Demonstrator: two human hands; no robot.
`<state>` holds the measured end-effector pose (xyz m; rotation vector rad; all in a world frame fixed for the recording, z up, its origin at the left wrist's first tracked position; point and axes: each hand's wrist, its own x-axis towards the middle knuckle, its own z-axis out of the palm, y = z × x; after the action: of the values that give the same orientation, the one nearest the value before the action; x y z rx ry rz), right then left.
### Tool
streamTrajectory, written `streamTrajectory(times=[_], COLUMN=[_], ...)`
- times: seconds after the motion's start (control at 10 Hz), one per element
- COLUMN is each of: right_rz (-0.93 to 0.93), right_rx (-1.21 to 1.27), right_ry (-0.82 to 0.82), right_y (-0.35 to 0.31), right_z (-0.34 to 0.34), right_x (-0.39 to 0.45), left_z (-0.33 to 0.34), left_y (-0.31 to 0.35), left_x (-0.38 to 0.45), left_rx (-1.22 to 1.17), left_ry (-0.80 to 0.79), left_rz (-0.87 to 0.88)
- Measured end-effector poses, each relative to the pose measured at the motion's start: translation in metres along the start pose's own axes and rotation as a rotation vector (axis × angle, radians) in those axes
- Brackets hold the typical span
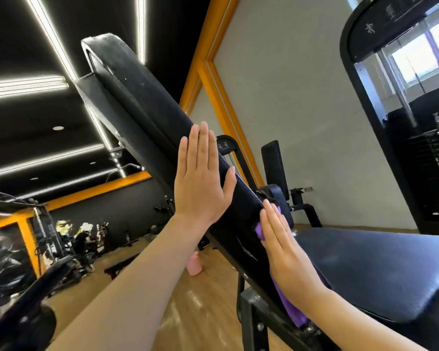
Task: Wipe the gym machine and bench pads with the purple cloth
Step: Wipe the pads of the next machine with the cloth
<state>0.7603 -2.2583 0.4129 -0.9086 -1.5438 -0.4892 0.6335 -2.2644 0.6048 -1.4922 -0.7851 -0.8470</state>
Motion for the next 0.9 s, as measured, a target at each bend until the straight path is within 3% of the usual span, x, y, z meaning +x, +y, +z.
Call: streamTrajectory(times=[0.1,0.2,0.3,0.4,0.5,0.7,0.8,0.9], right_rz=[0.133,0.203,0.042,0.022,0.005,0.085,0.111,0.050], right_rx=[0.020,-0.070,-0.107,-0.034,0.025,-0.231,-0.284,-0.119], right_ry=[0.014,0.015,0.019,0.066,0.092,-0.055,0.008,0.084], right_y=[0.024,0.029,0.021,0.006,0.010,0.045,0.038,0.025], right_z=[-0.001,0.005,0.005,0.002,0.006,0.016,0.017,0.013], right_x=[-0.073,-0.092,-0.049,-0.001,-0.014,-0.113,-0.090,-0.051], left_z=[0.000,0.000,0.000,0.001,0.000,-0.002,-0.002,-0.002], left_y=[0.000,0.001,0.002,0.002,0.003,0.004,0.004,0.004], left_x=[0.002,0.001,0.001,0.001,0.000,0.001,0.001,0.000], left_rx=[0.004,0.012,0.014,0.015,0.012,0.030,0.018,0.012], left_ry=[-0.010,-0.001,-0.002,0.003,0.004,0.001,0.004,0.008], left_rz=[0.003,-0.001,-0.010,-0.004,-0.002,-0.012,-0.013,-0.008])
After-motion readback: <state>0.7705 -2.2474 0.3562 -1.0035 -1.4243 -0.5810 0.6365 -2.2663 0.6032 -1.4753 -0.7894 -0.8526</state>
